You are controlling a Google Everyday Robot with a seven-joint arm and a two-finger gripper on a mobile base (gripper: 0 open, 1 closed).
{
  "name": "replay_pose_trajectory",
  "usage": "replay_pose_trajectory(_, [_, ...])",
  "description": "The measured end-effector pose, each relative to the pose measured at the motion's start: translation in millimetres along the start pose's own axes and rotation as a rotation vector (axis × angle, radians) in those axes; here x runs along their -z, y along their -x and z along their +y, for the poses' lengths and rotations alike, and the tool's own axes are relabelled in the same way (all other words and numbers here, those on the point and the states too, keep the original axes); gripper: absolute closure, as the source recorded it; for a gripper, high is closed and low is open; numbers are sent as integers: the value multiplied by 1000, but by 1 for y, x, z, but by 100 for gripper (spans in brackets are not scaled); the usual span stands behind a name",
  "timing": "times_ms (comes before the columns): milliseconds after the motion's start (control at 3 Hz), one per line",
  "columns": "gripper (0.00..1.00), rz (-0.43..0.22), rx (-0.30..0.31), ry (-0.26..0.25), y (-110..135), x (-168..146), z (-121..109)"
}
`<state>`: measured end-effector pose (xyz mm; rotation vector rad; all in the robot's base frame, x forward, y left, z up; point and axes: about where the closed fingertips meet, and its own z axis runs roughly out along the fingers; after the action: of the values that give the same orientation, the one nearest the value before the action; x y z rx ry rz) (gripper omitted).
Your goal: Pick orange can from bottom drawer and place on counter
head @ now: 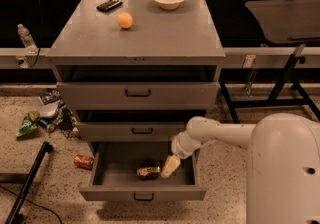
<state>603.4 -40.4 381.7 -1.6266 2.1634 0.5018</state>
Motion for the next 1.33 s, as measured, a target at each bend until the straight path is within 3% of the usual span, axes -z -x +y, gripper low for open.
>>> replay_pose_trajectory(333, [0, 4, 0, 15, -2, -5, 9])
replay_pose_trajectory(667, [0, -14, -7, 28, -5, -30, -5])
replay_pose_trajectory(1333, [0, -33, -6, 66, -18, -118, -29])
